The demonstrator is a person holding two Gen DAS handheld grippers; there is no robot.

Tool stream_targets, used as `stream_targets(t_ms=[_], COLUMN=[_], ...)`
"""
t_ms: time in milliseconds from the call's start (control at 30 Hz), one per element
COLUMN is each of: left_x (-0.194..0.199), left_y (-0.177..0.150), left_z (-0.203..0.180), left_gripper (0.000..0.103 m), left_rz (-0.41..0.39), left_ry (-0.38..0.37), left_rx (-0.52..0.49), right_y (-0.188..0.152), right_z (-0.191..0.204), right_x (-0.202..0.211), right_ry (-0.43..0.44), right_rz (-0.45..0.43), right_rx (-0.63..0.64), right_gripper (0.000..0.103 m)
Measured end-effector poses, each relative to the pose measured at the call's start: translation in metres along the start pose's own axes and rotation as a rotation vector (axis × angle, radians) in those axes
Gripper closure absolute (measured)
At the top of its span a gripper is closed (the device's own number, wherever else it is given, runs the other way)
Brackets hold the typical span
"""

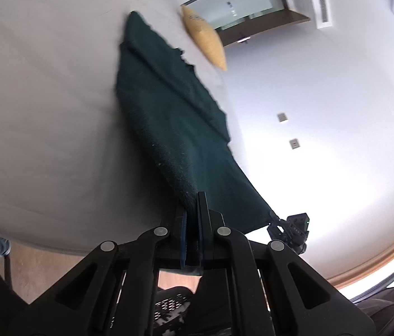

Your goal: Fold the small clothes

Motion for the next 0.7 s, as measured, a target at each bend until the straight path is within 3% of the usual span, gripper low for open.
stream_targets(t_ms=[133, 400, 700], left_x=[-0.003, -0.006, -0.01], left_y=[-0.003, -0.002, 0.038], left_z=[-0.013, 0.003, -0.006], left_gripper=[0.099, 0.099, 0.099], left_rz=[0.009, -0.015, -0.061], left_ry=[-0.022, -0.033, -0.104], left_rx=[-0.021, 0.064, 0.091], right_y=[0.001, 0.005, 0.042], right_z=[0.005, 0.003, 0.017], right_x=[-0.001, -0.003, -0.019], right_ry=[0.016, 0.035, 0.069], right_rz=[-0.009, -0.01, -0.042], right_rx=[0.016, -0.004, -0.005], right_gripper=[0.095, 0.095, 0.095])
Point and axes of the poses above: each gripper's, at about its wrist camera, not at the fingertips, and x roughly against the way its jaws point, z to its left, y to its top, the point moved 4 cm from there along -x, roughly the way its jaws point, and after that the axes turned 1 degree about x, right-handed, at the moved point
